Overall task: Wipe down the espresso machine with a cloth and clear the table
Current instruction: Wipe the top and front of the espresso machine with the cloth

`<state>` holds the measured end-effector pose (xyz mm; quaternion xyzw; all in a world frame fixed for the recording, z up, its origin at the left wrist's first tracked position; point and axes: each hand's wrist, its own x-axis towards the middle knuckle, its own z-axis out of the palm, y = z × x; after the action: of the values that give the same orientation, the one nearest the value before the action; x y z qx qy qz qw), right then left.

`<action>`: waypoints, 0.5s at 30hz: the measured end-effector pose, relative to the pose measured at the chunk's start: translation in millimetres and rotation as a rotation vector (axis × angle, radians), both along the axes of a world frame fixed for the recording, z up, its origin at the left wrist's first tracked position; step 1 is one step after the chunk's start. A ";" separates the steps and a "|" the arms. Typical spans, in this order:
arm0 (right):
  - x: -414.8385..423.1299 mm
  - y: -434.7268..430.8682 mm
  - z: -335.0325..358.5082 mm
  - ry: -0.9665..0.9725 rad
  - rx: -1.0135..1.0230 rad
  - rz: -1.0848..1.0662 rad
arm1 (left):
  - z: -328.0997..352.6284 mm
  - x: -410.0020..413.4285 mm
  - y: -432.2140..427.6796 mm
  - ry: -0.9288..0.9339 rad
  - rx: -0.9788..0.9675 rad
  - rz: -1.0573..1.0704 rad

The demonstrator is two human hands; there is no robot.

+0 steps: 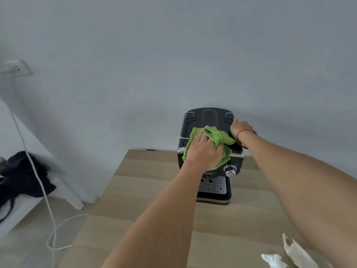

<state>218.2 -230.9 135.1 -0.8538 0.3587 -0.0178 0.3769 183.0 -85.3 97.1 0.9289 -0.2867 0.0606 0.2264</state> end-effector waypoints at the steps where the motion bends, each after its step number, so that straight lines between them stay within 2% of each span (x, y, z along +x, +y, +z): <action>1: -4.1 5.1 2.7 0.015 -0.027 0.017 | -1.6 -5.6 6.3 -0.009 -0.019 0.000; 8: -9.7 9.5 -0.6 0.027 -0.163 0.052 | -18.9 -29.8 56.1 -0.200 -0.049 -0.037; 12: -7.3 9.2 -2.2 0.042 -0.246 0.087 | -30.0 -37.0 72.2 -0.240 -0.094 -0.039; 15: -5.9 7.4 -4.5 0.045 -0.258 0.111 | -36.1 -44.3 63.2 -0.218 -0.211 0.026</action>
<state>212.3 -223.4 130.5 -0.9138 0.3141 -0.0239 0.2564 138.7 -22.0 61.0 0.8916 -0.2896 0.1936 0.2895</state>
